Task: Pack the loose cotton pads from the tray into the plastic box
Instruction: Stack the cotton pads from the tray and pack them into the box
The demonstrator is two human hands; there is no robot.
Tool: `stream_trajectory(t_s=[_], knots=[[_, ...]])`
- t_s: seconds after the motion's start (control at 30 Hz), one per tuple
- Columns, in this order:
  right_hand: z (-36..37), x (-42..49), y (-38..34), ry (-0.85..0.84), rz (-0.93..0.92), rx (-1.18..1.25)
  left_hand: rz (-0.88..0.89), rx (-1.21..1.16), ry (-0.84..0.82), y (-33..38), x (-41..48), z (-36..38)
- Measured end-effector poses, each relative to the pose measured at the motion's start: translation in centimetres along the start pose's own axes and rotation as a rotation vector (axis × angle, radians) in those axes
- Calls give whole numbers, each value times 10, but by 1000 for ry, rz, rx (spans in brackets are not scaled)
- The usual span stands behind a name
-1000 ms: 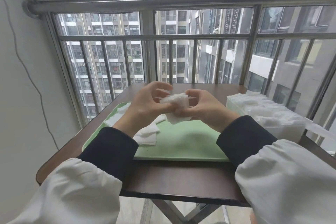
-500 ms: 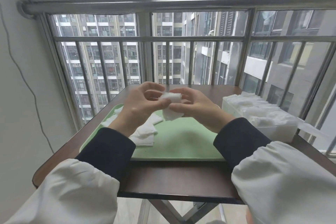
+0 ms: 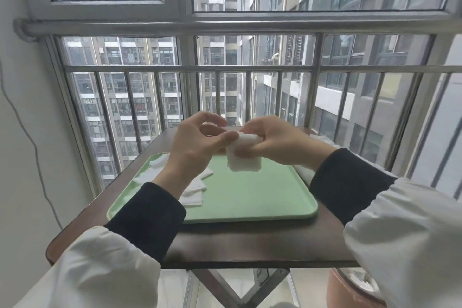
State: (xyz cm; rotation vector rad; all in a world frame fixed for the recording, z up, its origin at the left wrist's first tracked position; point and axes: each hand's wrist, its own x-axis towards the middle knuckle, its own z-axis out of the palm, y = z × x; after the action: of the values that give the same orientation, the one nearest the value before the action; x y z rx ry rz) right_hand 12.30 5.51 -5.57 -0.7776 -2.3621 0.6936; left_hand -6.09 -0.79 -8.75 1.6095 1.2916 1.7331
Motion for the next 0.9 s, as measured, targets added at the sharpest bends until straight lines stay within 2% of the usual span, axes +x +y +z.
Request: stream_trajectory(t_s=[0.13,0.23,0.33,0.43,0.73,0.9], knots=[[-35,-18,-6,-36,24,-118,-34,14,-54,16,-2,19],[-66,-33,-5,23,57,-124,-62,110,-133,17,0,40],[-96,-51,2,96,106,-95,-18,290,-216,13,4,69],[-119,-65,16,150,150,-47,18,363,-339,12,12,99],[-140,-87,68,279,248,71,8,641,-647,-3,46,170],[-138,-90,91,265,295,176,9,732,-710,-11,63,172]])
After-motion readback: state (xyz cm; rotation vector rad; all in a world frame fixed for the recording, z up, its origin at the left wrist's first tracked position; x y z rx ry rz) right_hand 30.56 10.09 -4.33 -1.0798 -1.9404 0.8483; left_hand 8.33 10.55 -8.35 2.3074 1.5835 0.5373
